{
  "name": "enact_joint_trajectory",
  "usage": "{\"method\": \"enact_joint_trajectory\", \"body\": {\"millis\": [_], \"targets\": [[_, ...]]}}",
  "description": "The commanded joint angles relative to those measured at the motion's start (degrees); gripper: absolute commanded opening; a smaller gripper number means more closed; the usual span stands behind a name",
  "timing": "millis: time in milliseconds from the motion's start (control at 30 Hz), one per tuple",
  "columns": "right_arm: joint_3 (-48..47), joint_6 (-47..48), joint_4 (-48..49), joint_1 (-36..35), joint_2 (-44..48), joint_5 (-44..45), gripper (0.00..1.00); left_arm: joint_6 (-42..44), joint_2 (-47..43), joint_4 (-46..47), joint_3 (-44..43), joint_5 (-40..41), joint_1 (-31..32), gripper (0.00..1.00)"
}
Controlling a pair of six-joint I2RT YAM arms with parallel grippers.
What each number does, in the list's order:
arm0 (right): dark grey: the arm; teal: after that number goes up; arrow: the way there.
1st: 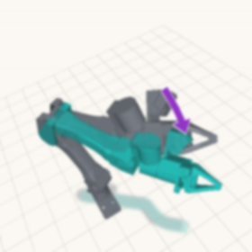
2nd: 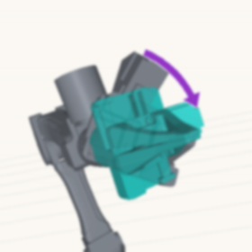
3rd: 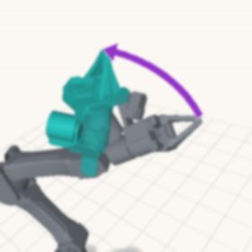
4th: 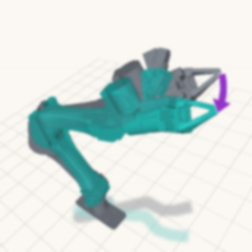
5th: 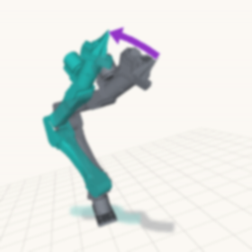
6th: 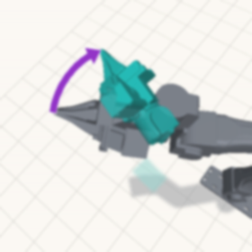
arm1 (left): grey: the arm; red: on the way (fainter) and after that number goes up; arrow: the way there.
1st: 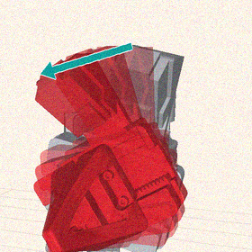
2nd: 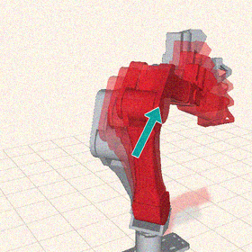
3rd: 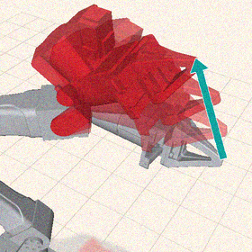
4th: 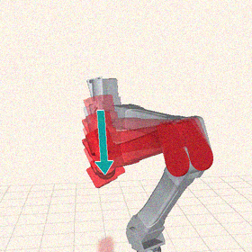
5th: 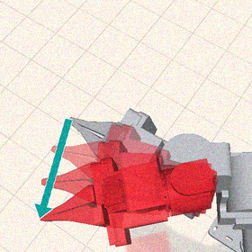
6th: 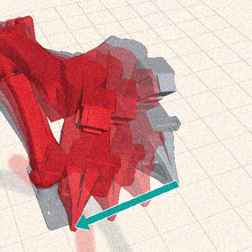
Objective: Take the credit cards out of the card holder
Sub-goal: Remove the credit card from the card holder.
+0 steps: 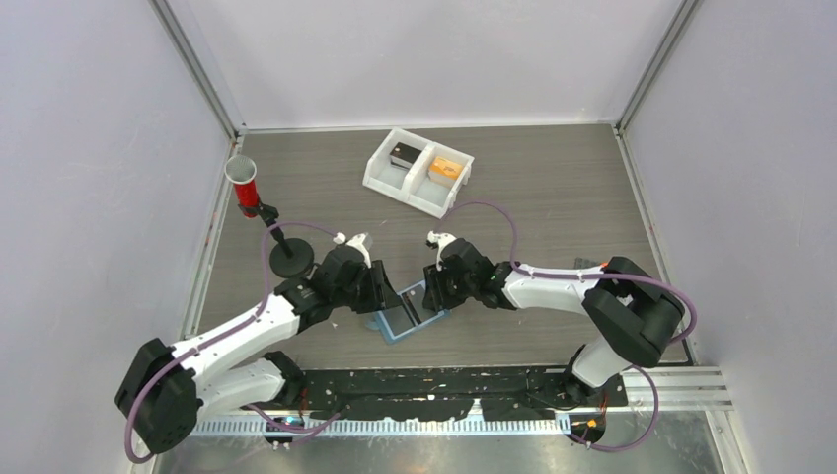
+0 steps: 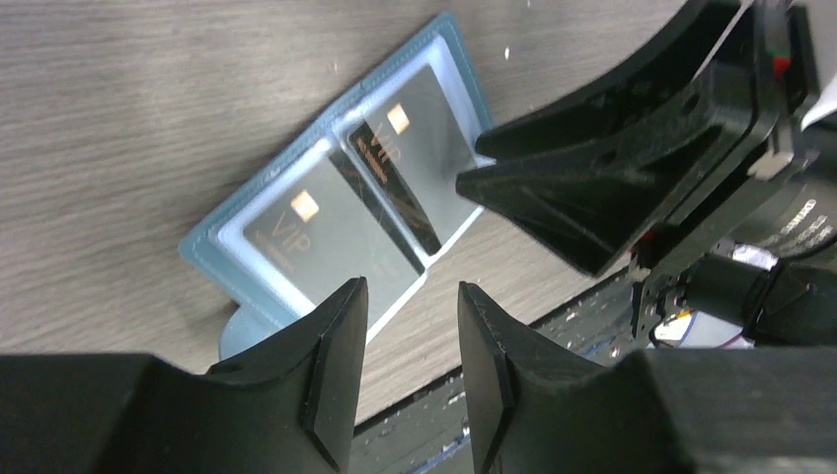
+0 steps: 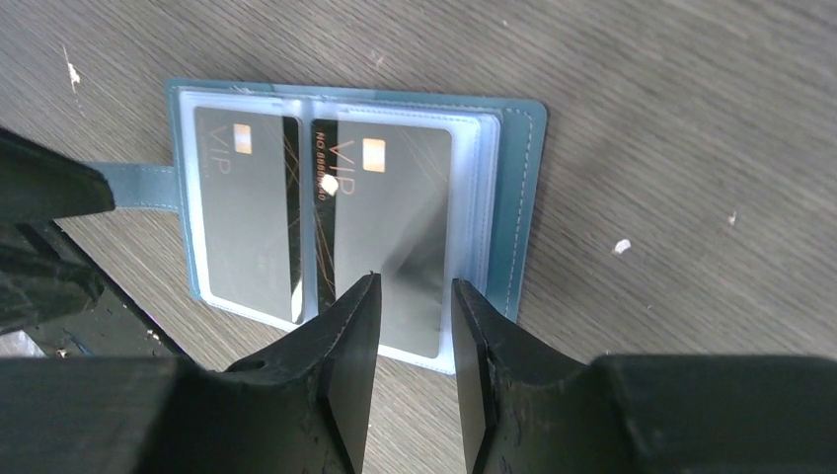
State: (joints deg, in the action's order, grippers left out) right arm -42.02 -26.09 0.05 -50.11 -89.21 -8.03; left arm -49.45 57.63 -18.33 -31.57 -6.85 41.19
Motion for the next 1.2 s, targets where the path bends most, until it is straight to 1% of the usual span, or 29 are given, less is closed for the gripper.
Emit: {"method": "enact_joint_trajectory", "body": {"millis": [0, 200, 300, 467, 600, 767, 833, 967, 1100, 1133, 1167], "targets": [[5.04, -3.09, 1.83, 0.10, 1.22, 0.61, 0.39, -1.87, 4.16, 12.03, 1.11, 0.47, 0.21, 0.41], [10.08, -5.82, 4.45, 0.10, 0.81, -0.88, 0.34, -3.10, 14.35, 21.07, 0.97, -3.39, 0.29, 0.39], [10.91, -6.47, 5.67, 0.10, 0.88, -1.03, 0.32, -3.26, 17.66, 22.41, 0.94, -2.68, 0.29, 0.37], [10.44, -6.75, 5.49, 0.10, 1.21, -0.17, 0.31, -5.20, 19.16, 24.25, 2.92, 0.35, 0.29, 0.37], [10.42, -6.95, 5.48, 0.10, 1.31, -0.23, 0.31, -8.05, 18.34, 26.32, 6.40, 3.01, 0.38, 0.36], [10.42, -6.93, 5.51, 0.26, 0.82, -0.31, 0.31, -11.00, 18.13, 30.08, 9.03, 2.94, 0.38, 0.32], [10.65, -7.14, 5.71, 0.27, 0.80, -0.38, 0.31, -11.67, 18.31, 31.22, 9.43, 2.56, 0.38, 0.29], [10.98, -7.44, 5.91, 0.27, 1.03, -0.33, 0.31, -13.42, 18.45, 34.01, 10.57, 1.84, 0.38, 0.15], [11.06, -7.72, 6.11, 0.32, 0.92, -0.61, 0.31, -14.89, 17.62, 36.69, 11.58, 0.26, 0.38, 0.02], [11.19, -7.85, 6.19, 0.28, 0.91, -0.70, 0.31, -15.11, 17.49, 37.23, 11.66, -0.24, 0.38, 0.00], [11.27, -8.06, 6.36, 0.28, 0.94, -0.73, 0.31, -15.29, 17.24, 37.74, 11.70, -0.57, 0.38, 0.00]]}}
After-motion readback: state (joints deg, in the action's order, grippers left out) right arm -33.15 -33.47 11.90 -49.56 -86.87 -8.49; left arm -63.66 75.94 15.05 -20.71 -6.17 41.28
